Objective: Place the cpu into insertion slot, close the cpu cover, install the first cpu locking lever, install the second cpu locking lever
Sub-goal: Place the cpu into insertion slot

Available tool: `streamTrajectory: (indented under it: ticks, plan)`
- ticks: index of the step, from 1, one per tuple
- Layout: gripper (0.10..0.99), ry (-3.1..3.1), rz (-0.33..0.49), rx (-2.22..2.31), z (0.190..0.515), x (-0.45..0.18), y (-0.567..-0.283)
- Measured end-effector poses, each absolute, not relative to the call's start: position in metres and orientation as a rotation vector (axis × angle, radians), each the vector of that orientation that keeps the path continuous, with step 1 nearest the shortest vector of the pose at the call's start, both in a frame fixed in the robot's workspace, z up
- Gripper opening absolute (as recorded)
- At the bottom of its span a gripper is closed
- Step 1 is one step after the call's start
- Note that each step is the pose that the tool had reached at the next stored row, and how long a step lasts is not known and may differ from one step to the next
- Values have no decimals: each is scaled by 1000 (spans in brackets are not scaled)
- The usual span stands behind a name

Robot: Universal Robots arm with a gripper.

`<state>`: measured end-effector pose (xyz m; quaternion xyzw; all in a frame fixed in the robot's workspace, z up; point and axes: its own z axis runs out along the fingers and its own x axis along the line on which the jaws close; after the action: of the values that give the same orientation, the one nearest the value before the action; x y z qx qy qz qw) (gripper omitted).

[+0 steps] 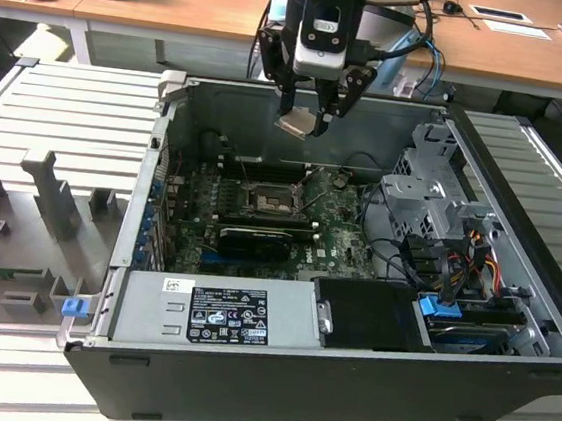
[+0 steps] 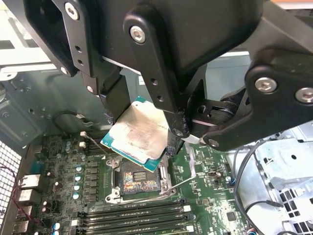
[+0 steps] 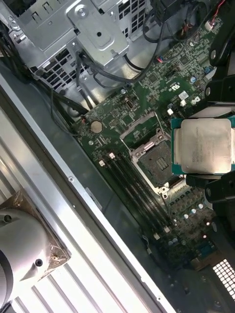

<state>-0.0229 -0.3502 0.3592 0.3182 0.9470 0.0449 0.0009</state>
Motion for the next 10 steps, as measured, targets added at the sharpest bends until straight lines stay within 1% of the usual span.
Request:
streamTrajectory:
  ticks: [10]
  plan:
    - [541, 2954, 141, 1049, 359, -23, -350]
